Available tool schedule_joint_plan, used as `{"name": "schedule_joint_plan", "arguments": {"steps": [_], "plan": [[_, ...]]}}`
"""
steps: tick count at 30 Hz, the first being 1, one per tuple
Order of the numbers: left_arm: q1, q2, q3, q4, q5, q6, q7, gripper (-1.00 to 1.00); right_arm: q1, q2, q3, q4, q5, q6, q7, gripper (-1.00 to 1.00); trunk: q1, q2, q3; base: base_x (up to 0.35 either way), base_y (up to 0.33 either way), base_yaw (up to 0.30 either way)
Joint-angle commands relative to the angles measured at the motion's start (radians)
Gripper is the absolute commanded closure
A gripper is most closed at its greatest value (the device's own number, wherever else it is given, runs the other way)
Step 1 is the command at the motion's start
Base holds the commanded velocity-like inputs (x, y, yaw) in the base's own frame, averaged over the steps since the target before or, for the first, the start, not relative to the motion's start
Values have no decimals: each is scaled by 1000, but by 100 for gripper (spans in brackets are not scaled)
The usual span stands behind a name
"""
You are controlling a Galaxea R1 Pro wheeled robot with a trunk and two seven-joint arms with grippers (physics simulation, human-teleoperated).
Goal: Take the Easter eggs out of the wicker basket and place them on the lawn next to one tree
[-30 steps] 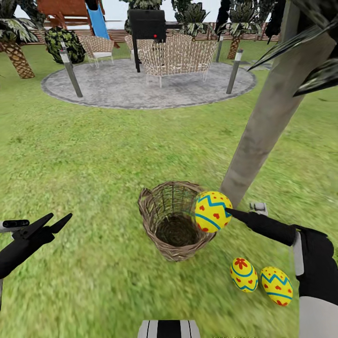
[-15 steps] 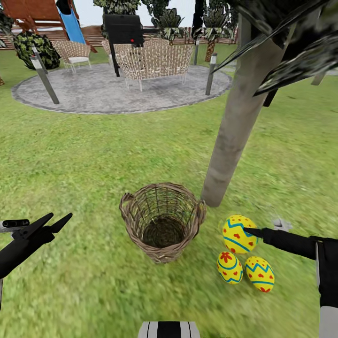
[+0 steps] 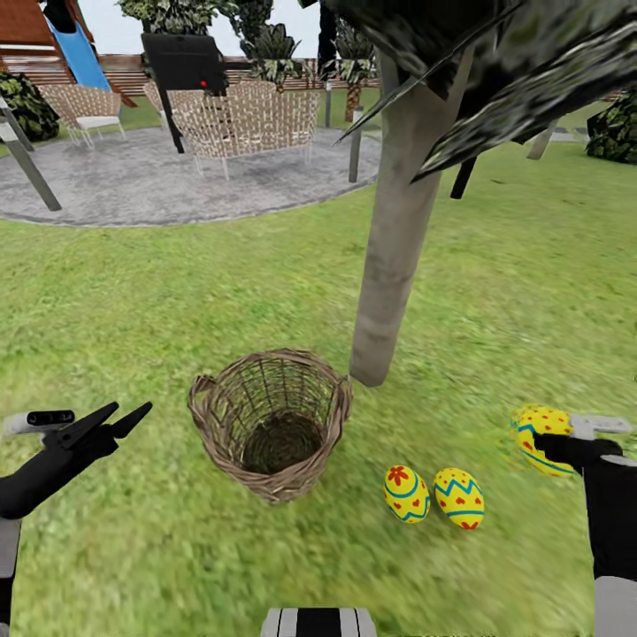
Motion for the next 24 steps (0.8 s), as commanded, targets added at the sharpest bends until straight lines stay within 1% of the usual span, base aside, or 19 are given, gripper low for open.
{"name": "schedule_joint_plan", "arguments": {"steps": [1,2,3,4,5,6,7,8,9,10,11,13,15,17,18,19,21,24], "plan": [[0,-1,-29,-2,0,0,0,-100,-60,-3,2,268,0,-99,-118,100,0,0,-4,0,0,-31],[0,-1,-43,-4,0,1,0,-100,-112,-3,1,386,0,-144,-135,100,1,-1,-8,0,0,-16],[0,-1,-56,-14,0,2,0,-100,-177,-6,0,536,4,-213,-153,100,1,-1,-11,0,0,-6],[0,-1,-65,-26,0,3,0,-100,-213,-12,0,627,7,-265,-175,100,2,-1,-15,0,0,-3],[0,-1,-78,-42,0,5,0,-100,-238,-24,0,713,10,-322,-223,100,2,-1,-19,0,0,-1],[0,-1,-99,-52,0,7,0,-100,-251,-31,2,786,10,-363,-270,100,3,-1,-23,0,0,0],[0,-1,-112,-54,0,9,0,-100,-263,-33,2,821,12,-373,-282,100,3,-2,-27,0,0,0],[0,-1,-123,-56,0,10,0,-100,-290,-34,2,869,14,-379,-291,100,4,-2,-31,0,0,0],[0,-1,-128,-56,0,11,0,-100,-306,-39,1,902,14,-381,-295,100,4,-2,-35,0,0,0],[0,-1,-130,-57,0,11,0,-100,-319,-51,1,928,14,-384,-304,100,4,-2,-38,0,0,0],[0,-1,-131,-57,0,12,0,-100,-323,-57,1,937,12,-384,-323,100,5,-3,-42,0,0,0],[0,-1,-132,-56,0,12,0,-100,-328,-66,1,941,7,-385,-387,100,6,-3,-50,0,0,0],[0,-1,-134,-56,0,12,0,-100,-331,-79,-1,941,4,-385,-414,100,6,-3,-54,0,0,0],[1,-5,-132,-54,3,12,0,-100,-338,-87,-1,941,1,-385,-421,100,6,-3,-54,0,0,0],[1,-12,-131,-54,10,11,0,-100,-340,-88,-1,942,1,-385,-422,100,6,-3,-54,0,0,0],[1,-20,-131,-53,29,10,0,-100,-342,-87,-1,943,2,-385,-423,100,6,-3,-54,0,-20,0],[2,-24,-133,-53,45,7,0,-100,-343,-86,0,945,3,-385,-423,100,6,-3,-54,0,-191,0],[2,-27,-134,-54,50,5,0,-100,-343,-83,1,947,8,-385,-423,100,6,-3,-54,0,-301,0]]}}
